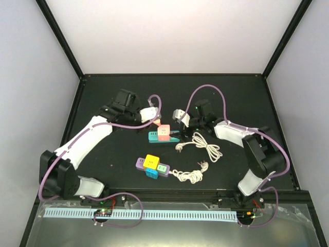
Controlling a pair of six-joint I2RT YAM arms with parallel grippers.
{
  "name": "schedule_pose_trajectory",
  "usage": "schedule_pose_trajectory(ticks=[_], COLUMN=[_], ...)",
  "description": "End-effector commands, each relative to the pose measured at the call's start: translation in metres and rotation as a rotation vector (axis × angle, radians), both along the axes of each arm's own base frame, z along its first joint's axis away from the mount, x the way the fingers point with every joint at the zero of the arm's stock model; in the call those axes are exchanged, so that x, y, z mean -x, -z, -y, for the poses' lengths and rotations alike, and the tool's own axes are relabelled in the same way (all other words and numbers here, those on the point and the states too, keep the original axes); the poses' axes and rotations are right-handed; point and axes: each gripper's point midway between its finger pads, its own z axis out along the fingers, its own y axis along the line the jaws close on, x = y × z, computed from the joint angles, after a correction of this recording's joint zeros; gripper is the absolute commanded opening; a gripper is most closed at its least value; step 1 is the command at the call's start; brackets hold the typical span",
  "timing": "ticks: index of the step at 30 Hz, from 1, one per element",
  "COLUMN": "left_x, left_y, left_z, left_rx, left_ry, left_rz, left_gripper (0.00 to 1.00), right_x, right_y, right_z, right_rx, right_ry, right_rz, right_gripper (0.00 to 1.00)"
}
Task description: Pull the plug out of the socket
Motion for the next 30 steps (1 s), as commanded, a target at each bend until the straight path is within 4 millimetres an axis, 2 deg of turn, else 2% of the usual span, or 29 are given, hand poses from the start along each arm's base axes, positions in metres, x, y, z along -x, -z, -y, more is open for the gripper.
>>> schedule_pose_trajectory(ticks=[1,7,16,20,24,27,30], left_x=[-0.007,-0.031,-0.066,-0.078,-0.088,-0.094,-0.097], left_y=[-0.024,-0.021,0.004,0.018,0.034,0.049,0.067], left_z=[-0.027,-0.085,-0.183,-0.218,-0.251,-0.273,-0.294], left_rx=[0.0,-0.105,-0.267,-0.355,-0.434,-0.511,-0.584], left_ry=[-0.113,-0.351,-0.692,-0.798,-0.881,-0.913,-0.932], left_rz=[-0.006,-0.016,-0.205,-0.301,-0.406,-0.453,-0.517], left_gripper=[0.06,0.04,0.03,0.05,0.07,0.09,0.1], right_x=[0.002,0.001,0.002,0.008,0.018,0.029,0.031], right_y=[-0.041,-0.088,-0.134,-0.151,-0.157,-0.147,-0.136], right_z=[0.0,0.011,0.044,0.059,0.069,0.065,0.063], right_rx=[-0.056,-0.087,-0.084,-0.104,-0.132,-0.112,-0.094], right_ry=[-0.001,0.087,0.282,0.352,0.392,0.332,0.321], right_rz=[0.016,0.086,0.173,0.206,0.193,0.15,0.105], right_gripper=[1.0,1.0,1.0,1.0,1.0,1.0,1.0])
